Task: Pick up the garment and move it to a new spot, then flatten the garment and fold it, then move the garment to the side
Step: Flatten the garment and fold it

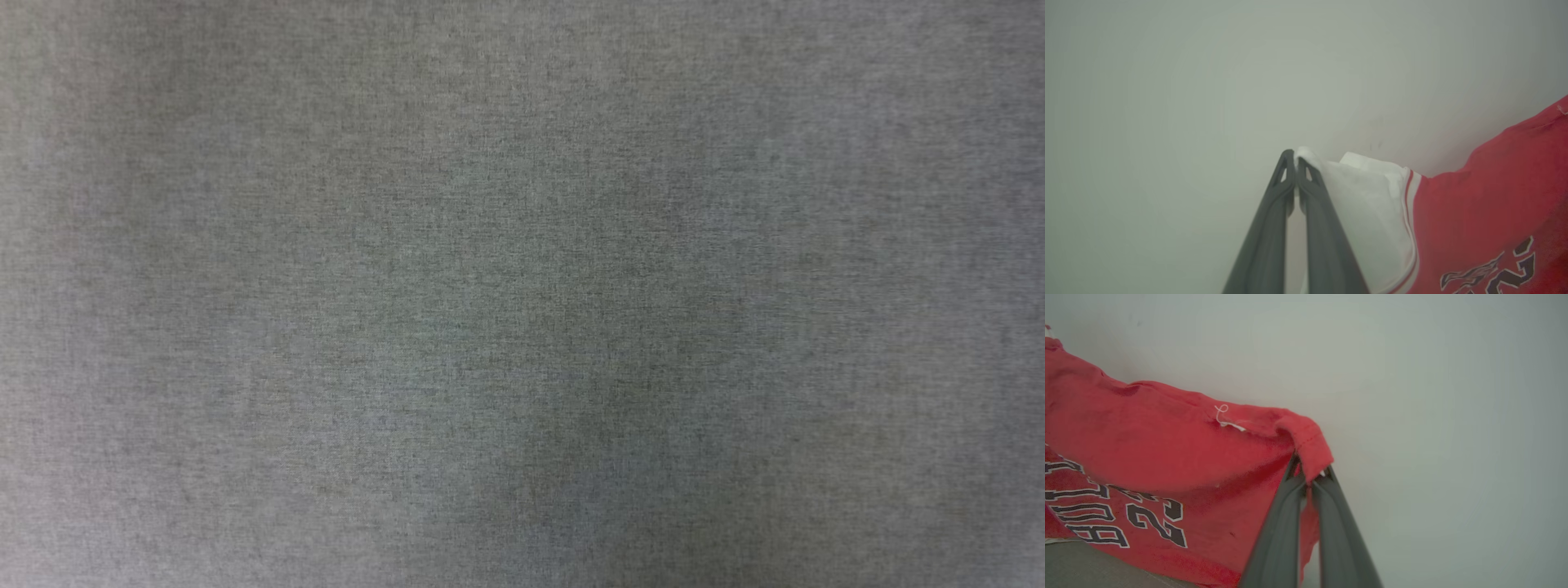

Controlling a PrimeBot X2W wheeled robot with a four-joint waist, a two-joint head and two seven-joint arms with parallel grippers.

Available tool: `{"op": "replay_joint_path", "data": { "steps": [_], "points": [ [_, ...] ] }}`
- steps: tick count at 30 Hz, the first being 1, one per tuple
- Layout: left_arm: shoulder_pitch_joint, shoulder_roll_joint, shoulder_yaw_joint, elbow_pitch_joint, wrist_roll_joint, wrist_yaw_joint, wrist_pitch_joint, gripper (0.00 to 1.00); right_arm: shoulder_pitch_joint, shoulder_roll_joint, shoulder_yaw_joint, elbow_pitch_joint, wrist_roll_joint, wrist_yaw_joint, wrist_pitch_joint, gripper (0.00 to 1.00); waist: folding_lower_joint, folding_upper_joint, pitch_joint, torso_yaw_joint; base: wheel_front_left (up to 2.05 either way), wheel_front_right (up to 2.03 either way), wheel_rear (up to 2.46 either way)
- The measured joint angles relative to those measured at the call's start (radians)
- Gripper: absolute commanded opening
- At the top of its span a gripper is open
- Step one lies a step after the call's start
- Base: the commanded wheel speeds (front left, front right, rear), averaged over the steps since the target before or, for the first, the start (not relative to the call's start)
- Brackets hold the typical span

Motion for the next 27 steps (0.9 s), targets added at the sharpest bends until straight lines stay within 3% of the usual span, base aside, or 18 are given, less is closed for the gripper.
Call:
{"op": "replay_joint_path", "data": {
  "steps": [15, 17, 18, 27],
  "points": [
    [0.741, 0.002, 0.111, -0.275, 0.046, 0.036, -0.001, 0.0, 0.493, 0.016, 0.185, -0.032, 0.196, 0.0, -0.118, 0.0, -0.0001, 0.0, -0.162, -0.021, 0.0, 0.0, 0.0],
    [0.844, 0.003, 0.113, -0.306, 0.051, 0.038, -0.001, 0.0, 0.562, 0.002, 0.208, -0.054, 0.222, 0.0, -0.125, 0.0, -0.0002, 0.0, -0.195, -0.022, 0.0, 0.0, 0.0],
    [0.978, 0.006, 0.123, -0.352, 0.051, 0.044, -0.002, 0.0, 0.655, -0.029, 0.245, -0.091, 0.259, 0.0, -0.131, 0.0, -0.0002, 0.0, -0.246, -0.022, 0.0, 0.0, 0.0],
    [1.38, 0.035, 0.142, -0.453, 0.033, 0.073, -0.001, 0.0, 0.932, -0.146, 0.36, -0.21, 0.366, 0.0, -0.119, 0.0, -0.0003, 0.0, -0.405, -0.027, 0.0, 0.0, 0.0]
  ]
}}
